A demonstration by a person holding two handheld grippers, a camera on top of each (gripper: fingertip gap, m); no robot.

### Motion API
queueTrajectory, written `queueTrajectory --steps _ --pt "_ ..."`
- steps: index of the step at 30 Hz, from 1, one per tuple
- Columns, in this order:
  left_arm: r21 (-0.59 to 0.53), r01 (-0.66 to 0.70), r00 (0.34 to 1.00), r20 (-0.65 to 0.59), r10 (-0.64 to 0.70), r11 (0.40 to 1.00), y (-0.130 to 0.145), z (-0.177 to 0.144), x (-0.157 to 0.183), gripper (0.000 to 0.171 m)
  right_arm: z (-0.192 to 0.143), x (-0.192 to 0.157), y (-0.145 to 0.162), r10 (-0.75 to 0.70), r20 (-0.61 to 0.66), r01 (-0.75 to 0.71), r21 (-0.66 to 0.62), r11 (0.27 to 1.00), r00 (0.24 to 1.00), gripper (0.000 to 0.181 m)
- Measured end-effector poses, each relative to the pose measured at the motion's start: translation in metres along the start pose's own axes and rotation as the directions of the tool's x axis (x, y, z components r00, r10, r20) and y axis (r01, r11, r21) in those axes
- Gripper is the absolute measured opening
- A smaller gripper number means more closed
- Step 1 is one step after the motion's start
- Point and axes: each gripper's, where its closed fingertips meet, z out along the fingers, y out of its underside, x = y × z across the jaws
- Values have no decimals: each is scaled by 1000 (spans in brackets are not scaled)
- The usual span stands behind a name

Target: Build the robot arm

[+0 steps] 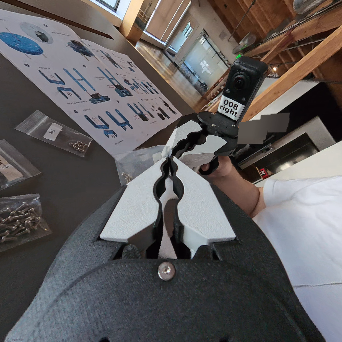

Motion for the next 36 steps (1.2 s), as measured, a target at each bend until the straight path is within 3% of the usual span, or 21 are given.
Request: queueTrajectory --steps 4,12,24,27,36 --pt "-9 43 996 -76 -44 999 2 0 4 0 -2 -4 2 37 39 -37 -15 999 999 5" --pt "0 28 979 -203 -27 1000 -4 -5 24 0 -11 -21 -10 205 238 -216 20 976 949 4" --pt "51 54 919 -393 -30 997 -16 -16 53 0 -28 -44 -34 380 532 -463 26 886 757 2" --pt "63 47 926 -378 -20 997 -17 -16 50 0 -35 -42 -42 400 575 -518 50 854 714 0" --pt "121 -90 953 -276 121 989 -20 -15 51 7 -32 -35 -38 341 489 -433 84 898 803 1"
